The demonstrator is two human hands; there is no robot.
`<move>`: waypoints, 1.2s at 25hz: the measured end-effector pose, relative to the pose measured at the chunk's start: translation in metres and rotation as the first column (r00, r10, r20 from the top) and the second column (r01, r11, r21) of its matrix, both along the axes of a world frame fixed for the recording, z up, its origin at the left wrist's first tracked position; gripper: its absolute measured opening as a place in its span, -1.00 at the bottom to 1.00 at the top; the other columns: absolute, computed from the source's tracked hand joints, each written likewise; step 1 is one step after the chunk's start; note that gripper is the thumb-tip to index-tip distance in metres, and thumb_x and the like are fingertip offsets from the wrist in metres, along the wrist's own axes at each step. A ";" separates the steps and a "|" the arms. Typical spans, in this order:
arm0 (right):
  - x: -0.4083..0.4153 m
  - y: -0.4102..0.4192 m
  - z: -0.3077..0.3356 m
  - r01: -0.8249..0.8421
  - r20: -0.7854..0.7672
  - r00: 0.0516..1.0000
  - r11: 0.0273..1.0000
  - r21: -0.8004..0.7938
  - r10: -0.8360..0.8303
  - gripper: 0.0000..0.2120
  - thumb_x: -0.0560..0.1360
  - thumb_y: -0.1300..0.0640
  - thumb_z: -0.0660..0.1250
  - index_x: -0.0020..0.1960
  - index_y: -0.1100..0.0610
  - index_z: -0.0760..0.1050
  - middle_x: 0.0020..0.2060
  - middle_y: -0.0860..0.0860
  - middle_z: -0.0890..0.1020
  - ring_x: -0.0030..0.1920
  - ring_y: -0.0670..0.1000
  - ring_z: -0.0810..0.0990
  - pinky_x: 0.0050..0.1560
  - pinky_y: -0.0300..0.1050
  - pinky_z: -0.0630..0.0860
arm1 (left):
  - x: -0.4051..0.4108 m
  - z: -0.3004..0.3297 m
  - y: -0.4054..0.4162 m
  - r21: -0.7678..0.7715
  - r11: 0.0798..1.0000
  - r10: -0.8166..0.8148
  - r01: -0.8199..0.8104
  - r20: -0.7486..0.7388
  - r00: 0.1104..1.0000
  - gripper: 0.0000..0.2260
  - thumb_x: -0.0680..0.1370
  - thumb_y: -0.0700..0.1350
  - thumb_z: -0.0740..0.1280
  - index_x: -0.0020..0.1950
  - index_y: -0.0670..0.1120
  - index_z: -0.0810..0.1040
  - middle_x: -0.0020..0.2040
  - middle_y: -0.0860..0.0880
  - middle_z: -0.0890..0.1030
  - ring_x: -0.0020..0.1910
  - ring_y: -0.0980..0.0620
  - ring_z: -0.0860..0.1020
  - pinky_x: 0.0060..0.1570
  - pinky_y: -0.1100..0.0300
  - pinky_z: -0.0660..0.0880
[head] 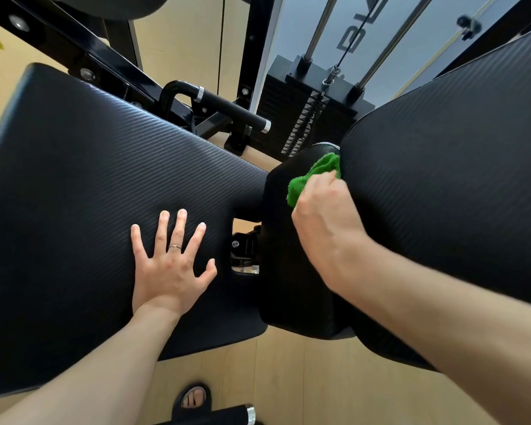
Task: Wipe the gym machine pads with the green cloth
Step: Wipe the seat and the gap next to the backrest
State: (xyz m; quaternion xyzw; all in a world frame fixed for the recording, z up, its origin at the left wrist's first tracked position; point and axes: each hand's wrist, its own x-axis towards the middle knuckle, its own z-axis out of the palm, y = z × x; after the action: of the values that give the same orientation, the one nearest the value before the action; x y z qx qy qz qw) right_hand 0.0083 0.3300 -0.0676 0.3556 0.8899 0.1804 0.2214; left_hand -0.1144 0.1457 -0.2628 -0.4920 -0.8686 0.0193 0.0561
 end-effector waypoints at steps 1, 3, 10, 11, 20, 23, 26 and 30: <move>0.005 -0.008 -0.001 0.006 -0.006 1.000 1.000 -0.020 -0.006 -0.73 0.64 0.22 0.13 0.29 0.28 0.41 0.22 0.19 0.51 0.19 0.12 0.51 0.13 -0.08 0.51 | 0.000 0.000 0.000 0.002 1.000 -0.002 0.002 0.000 1.000 -0.34 0.55 0.33 0.06 0.60 0.08 0.30 0.66 -0.13 0.16 0.65 -0.21 0.07 0.52 -0.43 -0.10; 0.023 -0.031 0.000 -0.080 0.020 0.997 0.997 -0.022 0.081 -0.73 0.64 0.22 0.12 0.30 0.24 0.41 0.22 0.18 0.50 0.19 0.11 0.50 0.10 -0.10 0.50 | 0.000 -0.001 -0.001 0.014 1.000 -0.006 0.006 0.004 1.000 -0.34 0.55 0.33 0.05 0.60 0.08 0.29 0.66 -0.13 0.16 0.65 -0.21 0.07 0.53 -0.43 -0.10; 0.073 -0.103 -0.003 -0.168 0.181 0.971 0.985 0.040 0.158 -0.54 0.54 0.46 -0.16 0.39 0.59 0.15 0.29 0.51 0.37 0.05 0.21 0.54 -0.10 -0.04 0.49 | -0.001 0.000 -0.001 0.022 1.000 -0.003 0.003 0.000 1.000 -0.33 0.55 0.33 0.03 0.60 0.07 0.29 0.66 -0.14 0.17 0.65 -0.21 0.07 0.52 -0.43 -0.10; 0.077 -0.109 -0.003 -0.168 0.169 0.972 0.985 0.022 0.162 -0.52 0.52 0.47 -0.18 0.39 0.58 0.18 0.28 0.51 0.38 0.03 0.21 0.54 -0.10 -0.05 0.50 | -0.001 0.000 -0.001 0.022 1.000 -0.003 0.003 0.001 1.000 -0.33 0.55 0.33 0.02 0.60 0.07 0.29 0.66 -0.14 0.16 0.65 -0.22 0.07 0.52 -0.44 -0.10; 0.099 -0.130 0.015 -0.051 0.265 0.961 0.993 -0.107 0.078 -0.62 0.51 0.35 0.19 0.30 0.43 0.47 0.21 0.39 0.54 -0.12 0.09 0.56 -0.16 -0.09 0.52 | 0.001 0.002 -0.002 0.013 1.000 -0.008 0.007 0.007 1.000 -0.34 0.57 0.34 -0.03 0.61 0.08 0.25 0.67 -0.14 0.14 0.65 -0.22 0.04 0.52 -0.43 -0.13; 0.107 -0.123 0.011 -0.213 0.338 0.908 0.967 -0.140 0.249 -0.56 0.55 0.32 0.15 0.40 0.45 0.32 0.34 0.41 0.37 0.04 0.18 0.47 0.02 0.00 0.50 | 0.000 0.002 -0.002 0.014 1.000 -0.006 0.006 0.014 1.000 -0.34 0.57 0.34 -0.02 0.61 0.09 0.24 0.67 -0.14 0.13 0.66 -0.22 0.04 0.52 -0.43 -0.12; 0.095 -0.100 -0.007 -0.534 0.384 0.741 0.830 -0.162 0.551 -0.54 0.62 0.20 0.08 0.45 0.42 0.27 0.41 0.39 0.28 0.29 0.28 0.34 0.31 0.09 0.38 | 0.001 0.000 -0.001 0.012 1.000 -0.007 0.007 0.004 1.000 -0.34 0.56 0.34 0.01 0.62 0.09 0.23 0.67 -0.13 0.13 0.66 -0.22 0.03 0.52 -0.43 -0.12; 0.050 -0.075 -0.040 -0.610 0.407 0.606 0.728 -0.313 0.683 -0.64 0.63 0.21 0.10 0.33 0.32 0.46 0.27 0.31 0.49 0.26 0.30 0.41 0.34 0.20 0.31 | -0.001 -0.003 -0.001 0.011 1.000 -0.013 0.013 0.006 1.000 -0.33 0.56 0.34 0.02 0.62 0.09 0.22 0.67 -0.13 0.12 0.66 -0.21 0.02 0.53 -0.43 -0.14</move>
State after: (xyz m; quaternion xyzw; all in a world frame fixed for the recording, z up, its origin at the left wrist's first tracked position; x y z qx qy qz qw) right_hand 0.0579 0.2546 -0.1080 -0.0665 0.8797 0.2692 0.3863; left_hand -0.1159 0.1446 -0.2659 -0.4975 -0.8656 0.0126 0.0564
